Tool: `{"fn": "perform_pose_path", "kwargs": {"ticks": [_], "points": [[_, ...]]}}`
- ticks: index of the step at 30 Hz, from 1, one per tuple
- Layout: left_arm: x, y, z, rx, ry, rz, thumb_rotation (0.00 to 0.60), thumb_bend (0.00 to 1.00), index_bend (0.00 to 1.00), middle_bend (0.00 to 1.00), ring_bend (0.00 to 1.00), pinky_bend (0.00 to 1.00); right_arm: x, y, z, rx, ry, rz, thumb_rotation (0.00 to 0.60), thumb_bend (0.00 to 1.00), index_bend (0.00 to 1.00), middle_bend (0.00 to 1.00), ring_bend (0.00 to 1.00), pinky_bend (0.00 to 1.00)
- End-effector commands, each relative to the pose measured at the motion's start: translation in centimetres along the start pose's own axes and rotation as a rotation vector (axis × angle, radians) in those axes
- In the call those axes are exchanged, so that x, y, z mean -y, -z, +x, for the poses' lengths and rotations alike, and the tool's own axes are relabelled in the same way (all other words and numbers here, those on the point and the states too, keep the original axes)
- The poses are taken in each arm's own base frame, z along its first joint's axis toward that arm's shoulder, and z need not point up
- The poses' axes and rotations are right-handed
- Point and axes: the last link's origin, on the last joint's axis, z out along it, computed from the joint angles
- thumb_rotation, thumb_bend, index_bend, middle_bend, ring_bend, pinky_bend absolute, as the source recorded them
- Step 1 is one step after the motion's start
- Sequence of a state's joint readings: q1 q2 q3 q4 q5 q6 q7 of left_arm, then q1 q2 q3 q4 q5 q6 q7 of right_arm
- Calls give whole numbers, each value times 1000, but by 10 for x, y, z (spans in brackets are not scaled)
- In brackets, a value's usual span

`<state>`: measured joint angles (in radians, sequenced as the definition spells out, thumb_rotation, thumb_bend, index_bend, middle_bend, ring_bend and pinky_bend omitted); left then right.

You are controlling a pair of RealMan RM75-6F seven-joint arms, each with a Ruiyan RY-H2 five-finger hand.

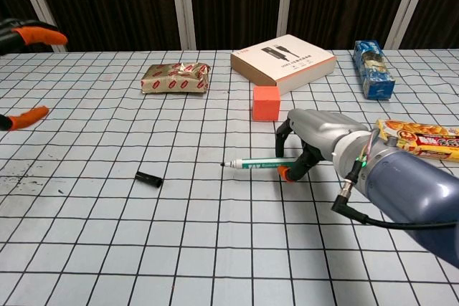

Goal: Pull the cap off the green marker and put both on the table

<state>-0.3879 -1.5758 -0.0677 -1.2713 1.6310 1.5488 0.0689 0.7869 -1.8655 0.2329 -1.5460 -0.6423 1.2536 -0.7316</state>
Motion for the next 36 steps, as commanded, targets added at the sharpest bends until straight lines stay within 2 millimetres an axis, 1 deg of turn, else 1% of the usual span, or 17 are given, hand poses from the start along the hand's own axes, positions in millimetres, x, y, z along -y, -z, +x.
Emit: {"fn": "perform_pose_path", "kwargs": {"ticks": [1,3,7,9,12,15,18,23,28,31,35,36], "points": [[6,3,33,-42,-38,9,600,436,149,25,0,22,-8,0,-2,47,56,-40,600,386,347,186,89,41],[8,7,44,-37,-53,8,600,436,147,14,0,23,-11,2,0,77,85,-68,600,325,242,154,76,39],[12,14,60,-12,-83,10,600,436,135,0,0,33,-13,5,11,83,68,-93,600,269,153,119,69,39],[16,15,69,-20,-116,8,600,436,121,0,0,33,-16,8,20,70,59,-97,600,242,100,94,59,35],[21,19,77,-23,-133,23,600,436,104,0,0,33,-21,14,32,52,58,-103,600,225,63,79,50,26],[26,23,86,-32,-132,35,600,436,94,0,0,33,-29,22,47,31,37,-106,600,225,62,78,50,26],[33,27,94,-27,-160,54,600,436,92,2,0,33,-42,29,64,-19,30,-103,600,224,62,78,50,26],[48,38,103,7,-213,121,600,436,91,22,0,33,-73,41,87,-109,36,-115,600,225,62,78,50,26],[60,49,110,48,-240,170,600,436,118,22,0,33,-115,50,108,-189,62,-119,600,224,71,78,50,26],[66,55,111,68,-250,179,600,436,136,22,0,33,-143,53,114,-231,82,-119,600,224,113,78,50,26],[72,61,112,84,-253,197,600,436,155,31,0,33,-182,64,117,-257,73,-122,600,225,141,78,50,26],[73,61,113,84,-254,200,600,436,160,35,0,33,-188,66,118,-259,73,-121,600,225,143,79,50,26]]}}
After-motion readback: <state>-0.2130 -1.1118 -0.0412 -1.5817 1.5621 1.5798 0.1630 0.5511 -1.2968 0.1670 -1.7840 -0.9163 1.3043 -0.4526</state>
